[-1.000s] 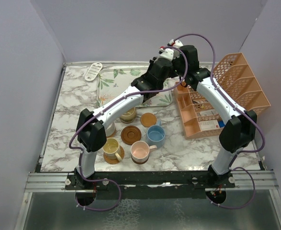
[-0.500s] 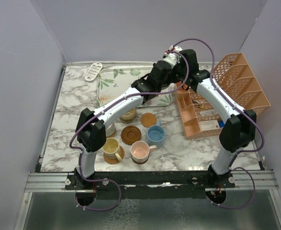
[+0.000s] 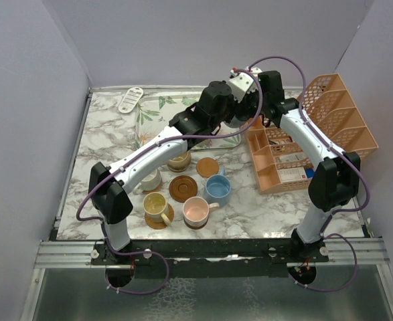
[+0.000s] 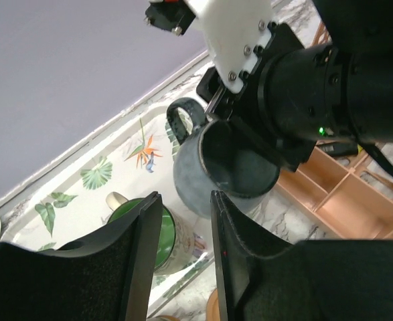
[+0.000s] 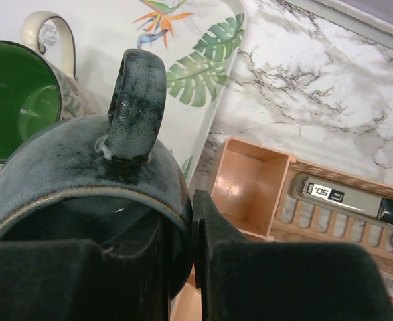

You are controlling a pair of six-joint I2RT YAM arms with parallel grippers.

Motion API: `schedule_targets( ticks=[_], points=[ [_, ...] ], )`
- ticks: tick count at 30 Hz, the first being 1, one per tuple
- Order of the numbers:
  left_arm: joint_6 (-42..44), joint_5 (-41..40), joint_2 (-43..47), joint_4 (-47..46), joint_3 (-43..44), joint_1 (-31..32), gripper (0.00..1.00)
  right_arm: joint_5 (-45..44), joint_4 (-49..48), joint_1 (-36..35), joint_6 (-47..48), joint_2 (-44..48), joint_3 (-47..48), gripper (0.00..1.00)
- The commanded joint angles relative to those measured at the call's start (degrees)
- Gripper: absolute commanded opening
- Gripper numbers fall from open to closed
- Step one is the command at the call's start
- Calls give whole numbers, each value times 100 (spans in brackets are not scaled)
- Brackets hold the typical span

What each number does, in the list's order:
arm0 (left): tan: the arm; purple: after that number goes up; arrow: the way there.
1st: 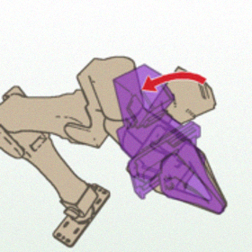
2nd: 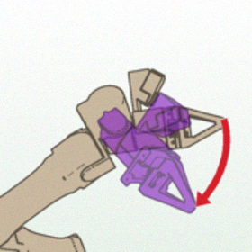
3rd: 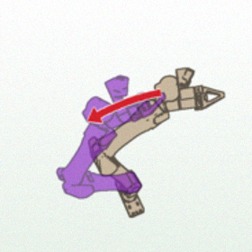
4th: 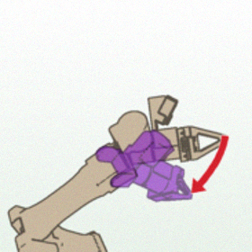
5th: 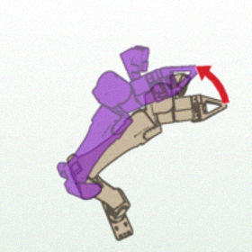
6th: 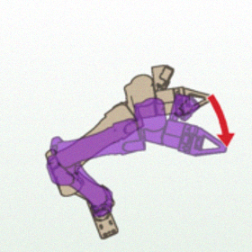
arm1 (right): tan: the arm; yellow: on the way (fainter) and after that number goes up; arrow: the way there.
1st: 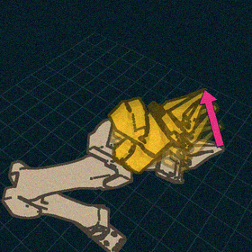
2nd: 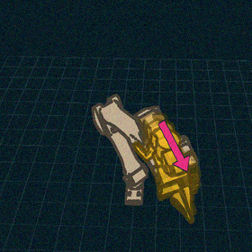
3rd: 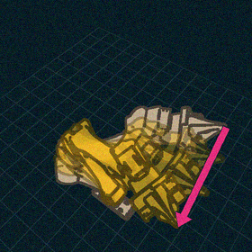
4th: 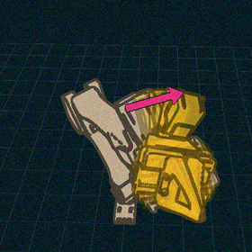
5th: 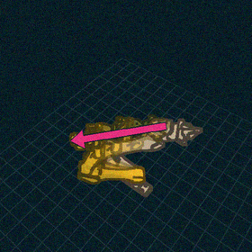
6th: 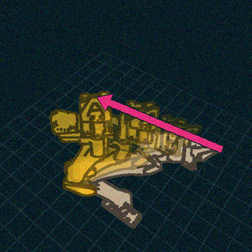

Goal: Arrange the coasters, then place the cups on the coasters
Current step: Place the cup on the coaster.

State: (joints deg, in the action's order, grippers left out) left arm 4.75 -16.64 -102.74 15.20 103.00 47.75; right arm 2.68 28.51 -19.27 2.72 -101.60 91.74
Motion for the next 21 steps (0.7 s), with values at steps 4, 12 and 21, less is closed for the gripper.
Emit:
schedule_targets(
  ticks=[4, 12, 21],
  points=[
    [758, 523, 605, 203, -667, -140, 41, 190, -346, 28, 338, 226, 47, 1],
    [911, 1937, 1401, 361, -1513, -1540, 53, 1685, -83, 20, 1531, 765, -449, 1],
    [840, 2339, 1628, 720, -1256, -2546, 72, 2462, 1254, -241, 3164, 539, -188, 1]
  ],
)
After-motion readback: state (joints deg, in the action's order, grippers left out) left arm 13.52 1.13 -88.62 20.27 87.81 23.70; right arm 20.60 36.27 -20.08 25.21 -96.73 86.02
